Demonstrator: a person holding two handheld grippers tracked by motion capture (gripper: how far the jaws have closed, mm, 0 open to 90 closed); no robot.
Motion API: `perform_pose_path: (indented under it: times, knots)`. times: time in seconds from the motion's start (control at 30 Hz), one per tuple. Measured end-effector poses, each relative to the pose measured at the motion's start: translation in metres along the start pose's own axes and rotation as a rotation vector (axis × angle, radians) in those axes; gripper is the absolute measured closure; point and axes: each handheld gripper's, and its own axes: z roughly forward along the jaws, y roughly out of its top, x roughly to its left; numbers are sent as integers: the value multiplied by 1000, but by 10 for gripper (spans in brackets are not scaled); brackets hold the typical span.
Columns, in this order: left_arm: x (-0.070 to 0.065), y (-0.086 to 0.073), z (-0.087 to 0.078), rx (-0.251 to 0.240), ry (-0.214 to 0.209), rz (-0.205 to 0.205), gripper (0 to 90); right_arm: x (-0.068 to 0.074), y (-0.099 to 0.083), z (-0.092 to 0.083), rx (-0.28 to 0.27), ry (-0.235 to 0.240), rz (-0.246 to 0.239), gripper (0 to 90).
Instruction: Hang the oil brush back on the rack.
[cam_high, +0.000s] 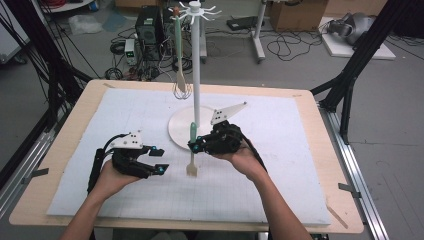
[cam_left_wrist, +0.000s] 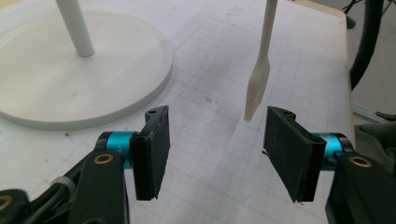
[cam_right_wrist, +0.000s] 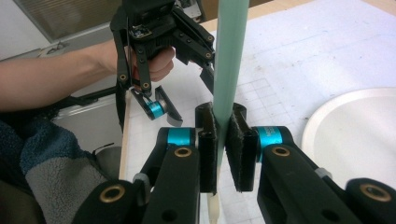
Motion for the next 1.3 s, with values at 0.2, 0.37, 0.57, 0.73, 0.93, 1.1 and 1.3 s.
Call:
perform_pose_path:
  times: [0.2,0.37,0.57,0.73,0.93,1.1,1.3]
  knots:
    - [3,-3,-4,4,18,-5,374,-4,2,-3,9,-2,4,834]
    - [4,-6,-9,4,39,-4,367,-7,6,-5,24,2,8,834]
    - [6,-10,-12,3,58,-18,324,-12,11,-10,21,-2,11,834]
    - [10,-14,-12,3,74,-37,281,-15,18,-18,20,-8,18,834]
    - [12,-16,-12,5,95,-42,239,-16,32,-28,21,-14,1,834]
    - [13,-17,-14,-1,113,-45,198,-15,45,-34,21,-19,-7,834]
    - [15,-19,-17,-9,130,-66,159,-16,58,-39,24,-23,-24,834]
